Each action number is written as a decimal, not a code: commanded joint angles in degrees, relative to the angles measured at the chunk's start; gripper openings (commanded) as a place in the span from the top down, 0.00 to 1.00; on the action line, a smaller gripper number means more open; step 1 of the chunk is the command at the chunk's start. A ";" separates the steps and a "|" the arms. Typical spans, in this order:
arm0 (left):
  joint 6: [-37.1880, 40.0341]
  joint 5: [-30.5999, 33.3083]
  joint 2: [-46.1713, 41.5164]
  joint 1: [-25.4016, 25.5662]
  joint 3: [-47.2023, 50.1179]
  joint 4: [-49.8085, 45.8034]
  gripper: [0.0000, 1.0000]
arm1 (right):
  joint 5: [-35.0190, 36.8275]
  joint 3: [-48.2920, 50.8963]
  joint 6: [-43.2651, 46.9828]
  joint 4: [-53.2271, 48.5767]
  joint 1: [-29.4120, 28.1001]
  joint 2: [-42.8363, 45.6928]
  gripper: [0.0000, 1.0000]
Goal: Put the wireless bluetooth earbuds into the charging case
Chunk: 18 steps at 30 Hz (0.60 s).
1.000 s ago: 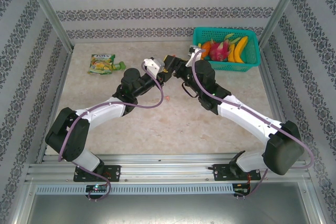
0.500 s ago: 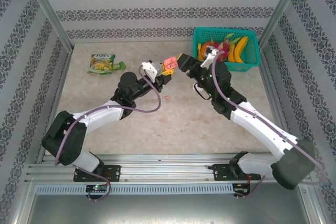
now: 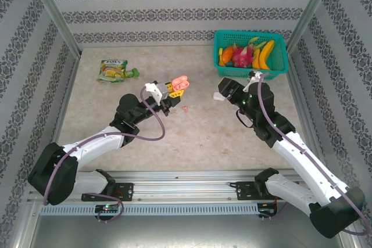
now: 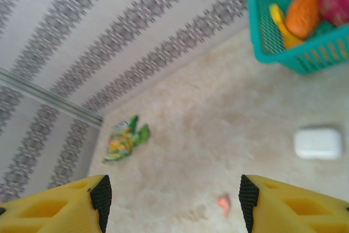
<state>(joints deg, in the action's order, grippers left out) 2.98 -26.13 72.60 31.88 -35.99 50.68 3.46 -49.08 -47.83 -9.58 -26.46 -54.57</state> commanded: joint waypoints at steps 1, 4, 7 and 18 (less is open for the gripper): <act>-0.56 2.99 -2.06 -1.05 2.04 3.14 1.00 | -1.53 -0.31 0.22 -7.73 -0.74 -4.02 0.35; -2.39 5.97 -2.93 -2.74 3.93 4.50 1.00 | -1.03 -3.61 1.67 -11.50 -3.68 -10.41 0.35; -5.35 7.77 -3.47 -5.47 5.78 6.55 1.00 | 0.58 -8.08 2.07 -15.68 -7.13 -18.12 0.36; -7.64 12.64 -9.57 -10.61 9.60 4.64 1.00 | 5.80 -27.83 -0.29 -24.58 -15.41 -46.74 0.36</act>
<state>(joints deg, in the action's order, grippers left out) -3.40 -15.42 65.39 22.63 -27.18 53.15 6.17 -71.94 -48.23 -29.06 -41.12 -96.68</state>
